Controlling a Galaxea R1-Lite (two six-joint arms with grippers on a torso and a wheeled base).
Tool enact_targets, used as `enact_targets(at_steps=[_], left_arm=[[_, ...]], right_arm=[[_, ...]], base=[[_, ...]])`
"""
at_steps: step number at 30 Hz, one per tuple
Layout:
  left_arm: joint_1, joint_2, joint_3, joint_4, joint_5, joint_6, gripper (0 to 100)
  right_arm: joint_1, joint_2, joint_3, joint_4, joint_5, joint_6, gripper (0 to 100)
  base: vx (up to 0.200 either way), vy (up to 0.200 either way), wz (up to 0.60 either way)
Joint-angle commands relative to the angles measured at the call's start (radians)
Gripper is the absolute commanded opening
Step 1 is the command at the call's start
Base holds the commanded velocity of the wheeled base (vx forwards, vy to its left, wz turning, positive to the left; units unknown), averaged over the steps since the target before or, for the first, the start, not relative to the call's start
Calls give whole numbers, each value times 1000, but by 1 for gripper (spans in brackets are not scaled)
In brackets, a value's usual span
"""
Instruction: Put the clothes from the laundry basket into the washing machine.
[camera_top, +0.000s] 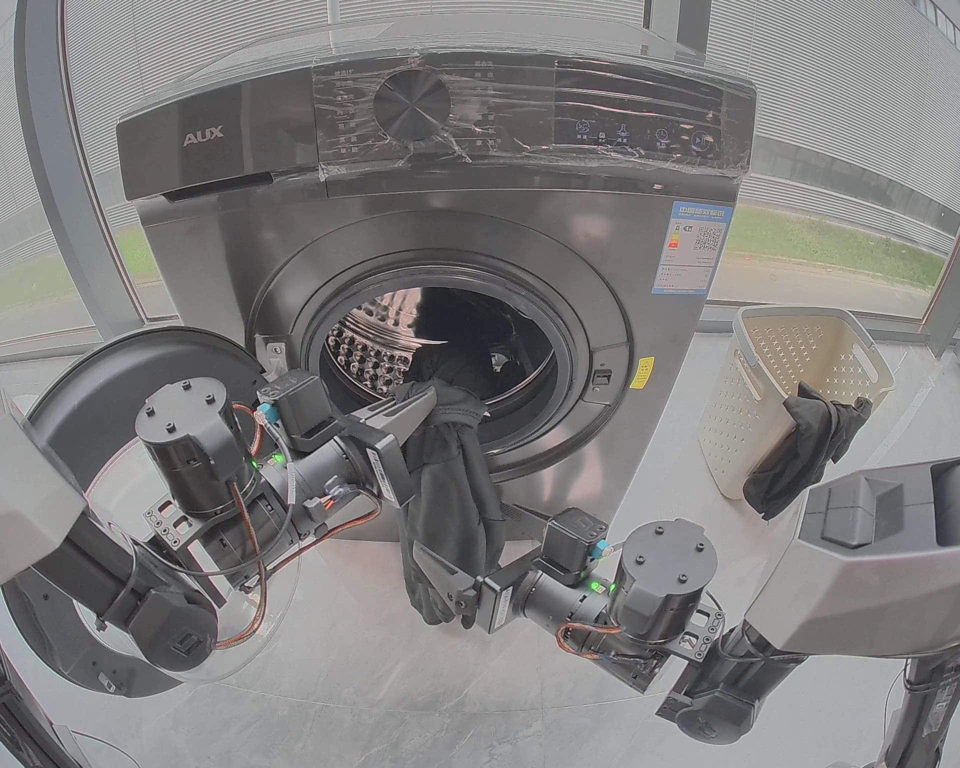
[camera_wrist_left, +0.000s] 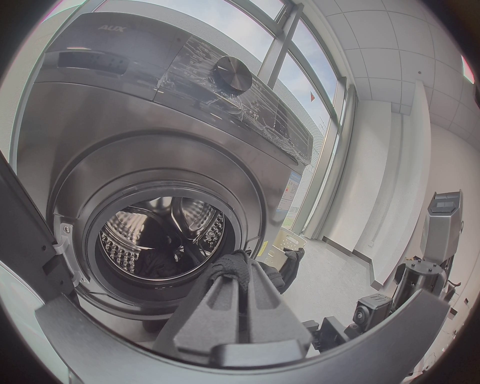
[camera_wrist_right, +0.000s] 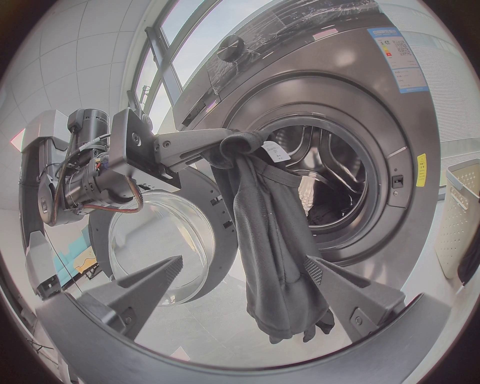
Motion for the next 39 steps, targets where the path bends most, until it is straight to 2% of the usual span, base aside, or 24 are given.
enact_targets(at_steps=[1, 5, 18, 19, 27, 31, 39], left_arm=[[-8, 6, -7, 0, 2, -1, 0], [-8, 5, -1, 0, 21, -1, 0], [-8, -9, 14, 0, 21, -1, 0], [-8, -12, 17, 0, 21, -1, 0], [-8, -18, 31, -6, 21, -1, 0], [3, -17, 46, -12, 21, -1, 0], [9, -18, 54, -14, 21, -1, 0]], right_arm=[[-21, 48, -48, 0, 1, 0, 100], [-22, 96, -101, 0, 0, 0, 100], [-50, 177, -239, -1, -11, -20, 100], [-53, 178, -241, -1, -11, -20, 0], [-62, 180, -259, -3, -14, -20, 0], [-64, 163, -238, -3, -31, -20, 0], [-48, -15, -52, 8, -31, -28, 0]], base=[[0, 0, 0], [0, 0, 0], [0, 0, 0], [0, 0, 0], [0, 0, 0], [0, 0, 0], [0, 0, 0]])
